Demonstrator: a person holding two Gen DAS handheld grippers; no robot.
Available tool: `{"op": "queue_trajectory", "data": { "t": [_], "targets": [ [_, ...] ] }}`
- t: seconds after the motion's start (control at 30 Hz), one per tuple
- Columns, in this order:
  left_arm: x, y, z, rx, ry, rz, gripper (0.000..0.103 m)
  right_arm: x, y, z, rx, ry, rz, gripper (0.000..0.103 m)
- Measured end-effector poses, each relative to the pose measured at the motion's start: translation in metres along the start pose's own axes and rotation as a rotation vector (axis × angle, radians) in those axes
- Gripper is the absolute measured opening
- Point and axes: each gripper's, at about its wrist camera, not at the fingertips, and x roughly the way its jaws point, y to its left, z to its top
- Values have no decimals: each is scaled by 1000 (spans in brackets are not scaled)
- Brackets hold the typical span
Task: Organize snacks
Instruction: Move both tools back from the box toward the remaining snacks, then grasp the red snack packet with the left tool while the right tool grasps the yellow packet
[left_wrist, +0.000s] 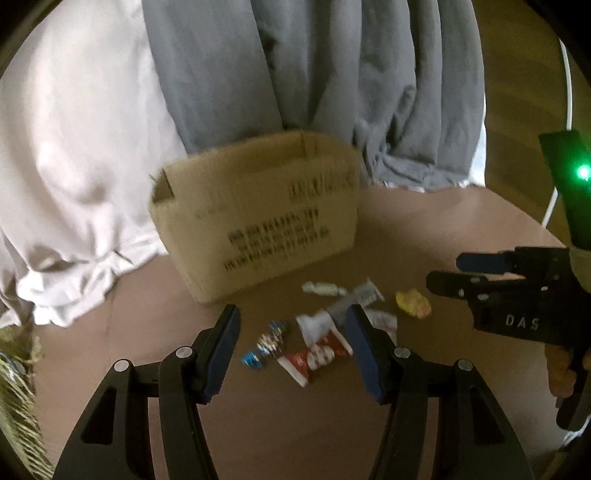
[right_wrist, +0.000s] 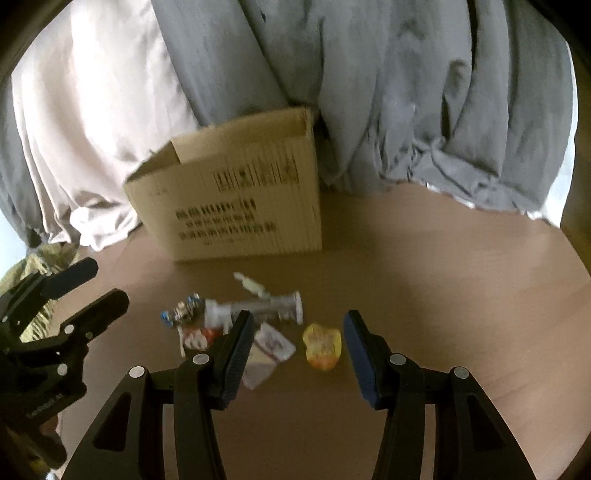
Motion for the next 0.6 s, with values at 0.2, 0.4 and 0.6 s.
{"op": "queue_trajectory", "data": {
  "t": [0.2,0.4,0.6],
  "targets": [
    [35,1,-18,-27,124,-57,58,20,-3,-16,-5,63,-22,52],
    [55,-2,-26,5,170,-73,59,38,-9,-19,18,102,-18,51],
    [69,-5,-28,63,189,-89,60,51,-12,-20,15,121,-28,51]
  ]
}}
